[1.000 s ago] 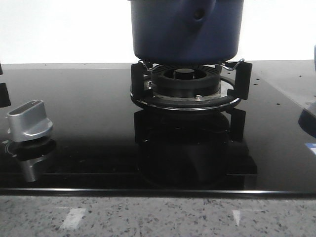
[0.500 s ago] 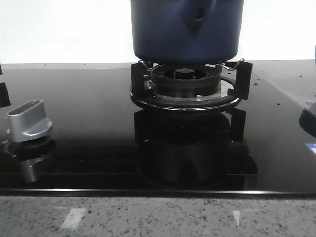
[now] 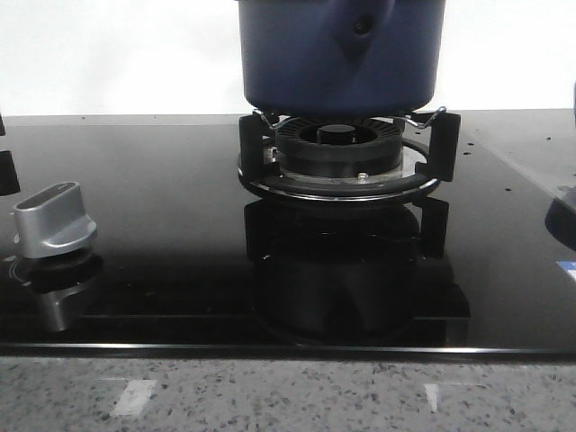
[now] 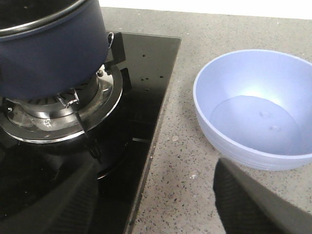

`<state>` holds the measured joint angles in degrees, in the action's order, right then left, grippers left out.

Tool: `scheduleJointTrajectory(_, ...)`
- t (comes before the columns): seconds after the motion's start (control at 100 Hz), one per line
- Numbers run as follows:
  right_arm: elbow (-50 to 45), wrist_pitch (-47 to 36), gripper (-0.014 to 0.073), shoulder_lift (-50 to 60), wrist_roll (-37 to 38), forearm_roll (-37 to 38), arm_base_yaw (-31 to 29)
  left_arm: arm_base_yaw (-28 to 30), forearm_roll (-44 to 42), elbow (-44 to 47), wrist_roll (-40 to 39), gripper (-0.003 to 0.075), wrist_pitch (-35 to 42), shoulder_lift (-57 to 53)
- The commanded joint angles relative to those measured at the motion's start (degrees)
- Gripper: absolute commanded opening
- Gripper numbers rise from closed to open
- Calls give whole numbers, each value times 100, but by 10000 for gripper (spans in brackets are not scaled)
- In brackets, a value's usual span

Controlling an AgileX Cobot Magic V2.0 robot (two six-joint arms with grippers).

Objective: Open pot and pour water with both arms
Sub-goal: 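Lift the glass lid up off the saucepan with the left gripper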

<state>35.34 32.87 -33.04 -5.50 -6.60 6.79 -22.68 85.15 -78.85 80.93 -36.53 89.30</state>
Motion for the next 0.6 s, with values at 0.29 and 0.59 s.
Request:
scheduleJointTrajectory(0.29,223,-418,455,-42,-7,41,-3,-161,548,-247,1023,484,-304,225)
scheduleJointTrajectory(0.59,223,-409,455,-42,-7,33,-3,-355,560,-608,1247,484,-289,695)
